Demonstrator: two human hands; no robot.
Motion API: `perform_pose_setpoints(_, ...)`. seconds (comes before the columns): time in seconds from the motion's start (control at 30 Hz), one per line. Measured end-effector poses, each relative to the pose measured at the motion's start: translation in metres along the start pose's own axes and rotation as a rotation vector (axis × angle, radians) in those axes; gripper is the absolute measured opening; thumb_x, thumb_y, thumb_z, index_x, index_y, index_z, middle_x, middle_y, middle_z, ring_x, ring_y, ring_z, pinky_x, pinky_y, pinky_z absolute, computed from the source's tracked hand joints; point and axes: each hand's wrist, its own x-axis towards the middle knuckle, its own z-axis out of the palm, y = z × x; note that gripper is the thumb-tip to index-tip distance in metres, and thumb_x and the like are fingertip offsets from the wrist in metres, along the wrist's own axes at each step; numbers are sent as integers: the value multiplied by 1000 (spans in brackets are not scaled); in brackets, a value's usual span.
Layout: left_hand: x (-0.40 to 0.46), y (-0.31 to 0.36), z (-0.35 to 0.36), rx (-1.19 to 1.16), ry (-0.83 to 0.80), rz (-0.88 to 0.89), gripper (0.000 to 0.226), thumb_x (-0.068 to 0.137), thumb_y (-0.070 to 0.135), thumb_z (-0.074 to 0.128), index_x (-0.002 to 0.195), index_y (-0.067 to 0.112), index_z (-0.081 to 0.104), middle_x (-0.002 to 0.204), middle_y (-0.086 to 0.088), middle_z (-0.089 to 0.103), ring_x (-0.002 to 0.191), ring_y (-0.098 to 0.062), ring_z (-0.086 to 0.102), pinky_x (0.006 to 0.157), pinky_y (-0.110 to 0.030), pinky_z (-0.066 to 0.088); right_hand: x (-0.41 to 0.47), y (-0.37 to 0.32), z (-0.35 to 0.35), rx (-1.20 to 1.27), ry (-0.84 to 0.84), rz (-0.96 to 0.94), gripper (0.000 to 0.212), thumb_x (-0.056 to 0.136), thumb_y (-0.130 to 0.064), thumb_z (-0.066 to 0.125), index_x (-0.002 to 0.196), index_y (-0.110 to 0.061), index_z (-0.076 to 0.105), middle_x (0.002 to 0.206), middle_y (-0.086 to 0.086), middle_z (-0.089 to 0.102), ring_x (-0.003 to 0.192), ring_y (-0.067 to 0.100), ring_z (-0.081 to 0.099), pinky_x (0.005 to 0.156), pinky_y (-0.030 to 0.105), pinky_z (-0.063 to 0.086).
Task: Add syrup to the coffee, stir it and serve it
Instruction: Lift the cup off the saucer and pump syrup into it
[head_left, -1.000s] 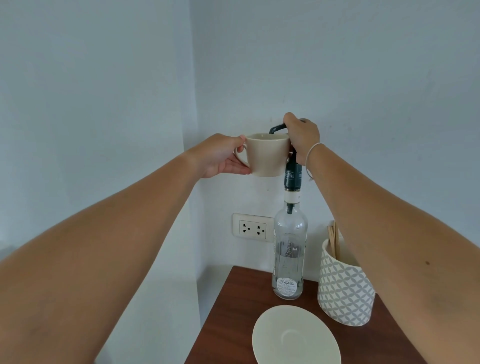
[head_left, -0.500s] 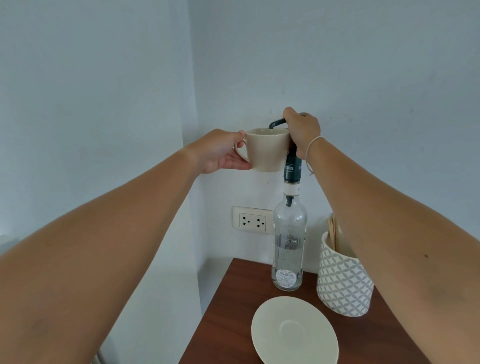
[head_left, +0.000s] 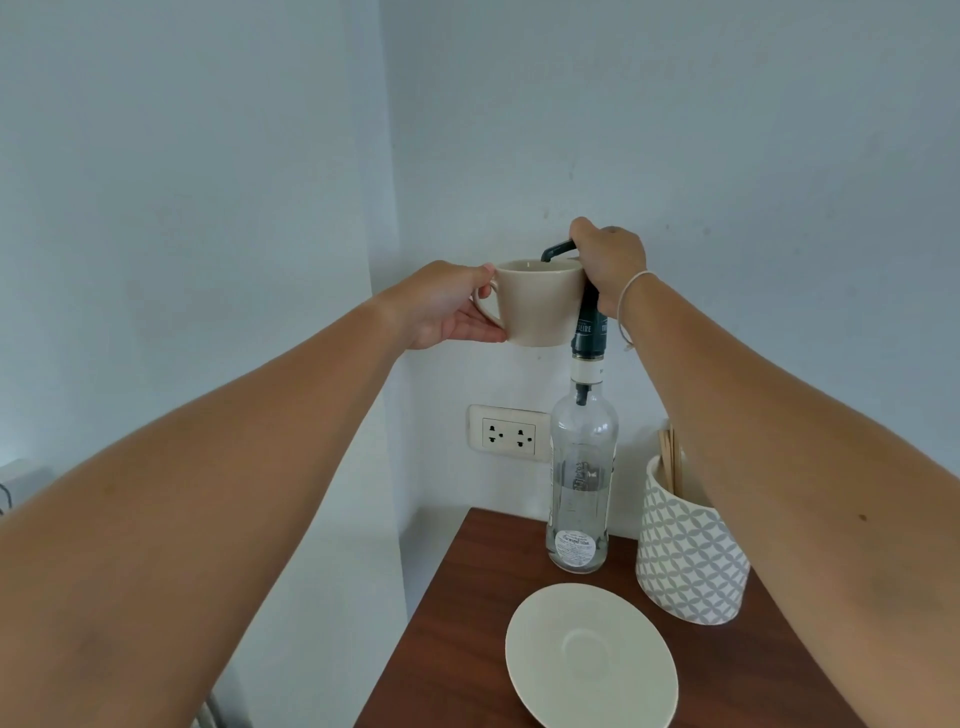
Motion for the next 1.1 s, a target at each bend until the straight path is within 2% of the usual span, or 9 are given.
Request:
perform_pose_setpoints(0.47,-4,8,-1,-17,-17,5,32,99,27,43,73,8,44,84,-28,60,72,-33,68,57,-27,60,5,-9,-1,-4,-75,87,24,81,-34,45,67,-16,37,67,-3,31,60,15,30,59,27,29)
perform_pose_setpoints(0.67,-7,8,1,6,-18,4,32,99,27,43,73,8,44,84,-30,60,74,-34,67,62,-28,60,3,-10,0,-2,-75,78,22,82,-31,44,66,-16,37,67,-2,34,62,16,31,68,31,30)
perform_pose_setpoints(0.83,-6,8,2,-7,-10,2,32,99,26,43,73,8,44,84,-29,60,73,-33,67,59,-27,60,2,-8,1,10,-65,39,25,82,-28,44,60,-17,44,72,-1,35,67,17,33,67,31,31)
perform_pose_setpoints(1.1,-5,7,2,-2,2,6,33,99,26,42,72,8,43,83,-30,60,73,-33,67,63,-28,59,5,-5,1,8,-50,20,19,81,-29,45,69,-15,40,78,3,40,77,22,38,69,33,33)
